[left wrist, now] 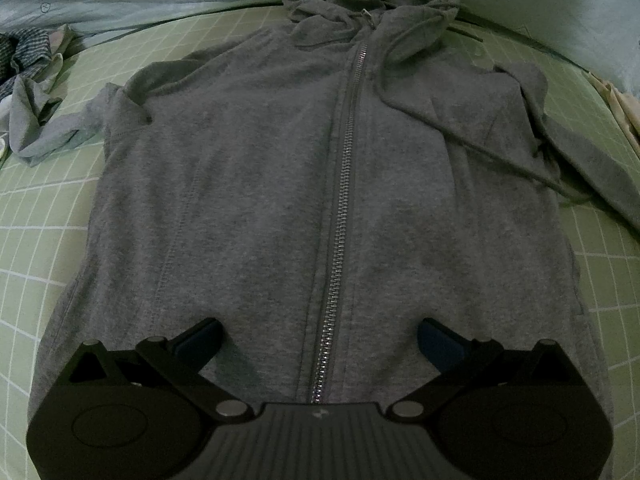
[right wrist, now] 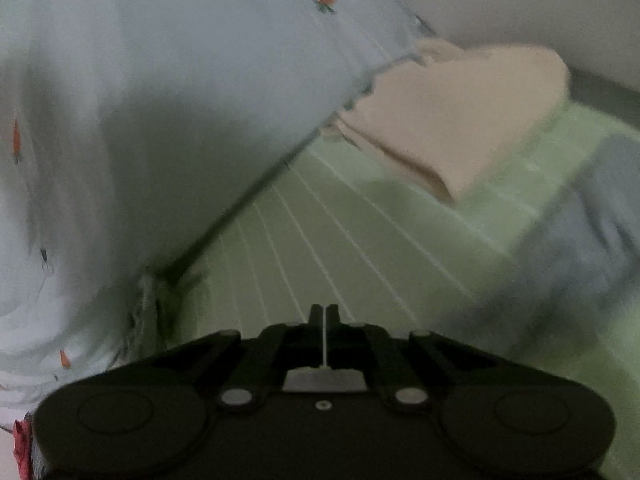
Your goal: Fold clothes
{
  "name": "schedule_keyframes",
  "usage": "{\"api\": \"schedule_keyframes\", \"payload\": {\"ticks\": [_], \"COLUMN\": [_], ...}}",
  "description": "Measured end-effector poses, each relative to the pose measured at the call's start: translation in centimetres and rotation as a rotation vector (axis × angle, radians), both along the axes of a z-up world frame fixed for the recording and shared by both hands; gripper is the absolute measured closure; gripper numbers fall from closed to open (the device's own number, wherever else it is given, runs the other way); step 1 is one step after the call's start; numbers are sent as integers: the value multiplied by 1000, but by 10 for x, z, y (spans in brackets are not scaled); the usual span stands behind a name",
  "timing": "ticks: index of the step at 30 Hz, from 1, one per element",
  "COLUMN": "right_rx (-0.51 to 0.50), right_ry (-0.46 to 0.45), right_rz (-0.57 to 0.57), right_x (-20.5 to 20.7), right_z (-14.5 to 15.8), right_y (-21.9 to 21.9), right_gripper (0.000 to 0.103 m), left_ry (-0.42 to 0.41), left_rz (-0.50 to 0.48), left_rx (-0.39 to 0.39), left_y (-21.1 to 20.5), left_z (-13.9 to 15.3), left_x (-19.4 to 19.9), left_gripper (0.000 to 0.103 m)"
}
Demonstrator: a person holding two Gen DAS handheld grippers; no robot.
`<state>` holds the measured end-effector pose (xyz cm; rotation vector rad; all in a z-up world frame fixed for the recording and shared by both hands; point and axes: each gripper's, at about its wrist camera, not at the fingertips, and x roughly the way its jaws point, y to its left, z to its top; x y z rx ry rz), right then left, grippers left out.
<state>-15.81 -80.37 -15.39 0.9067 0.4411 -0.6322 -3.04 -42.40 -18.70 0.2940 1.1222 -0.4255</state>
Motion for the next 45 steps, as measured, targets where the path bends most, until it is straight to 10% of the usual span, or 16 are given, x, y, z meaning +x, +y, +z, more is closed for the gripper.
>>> {"api": "schedule_keyframes", "payload": {"ticks": [5, 12, 16, 26, 33, 45], "right_rx": [-42, -69, -58, 123, 174, 124], "right_ry": [18, 163, 191, 141, 89, -24], "right_rz": [26, 3, -25, -63, -64, -93], "right_x": [32, -5, -35, -36, -27, 28], "right_z": [11, -4, -14, -31, -25, -9], "right_y": [-20, 20, 47, 49, 33, -34], "right_gripper": [98, 56, 0, 7, 99, 96], "left_ry": [0, -10, -11, -21, -31, -20], "left_rz": [0, 13, 21, 24, 25, 23], "left_rx": [-1, -5, -4, -10, -15, -10], "left_y": [-1, -5, -6, -2, -1, -2], "left_z": [0, 0, 1, 1, 1, 5], "left_x": [1, 0, 1, 0, -2, 2], "left_gripper": [0, 0, 0, 0, 0, 0]}}
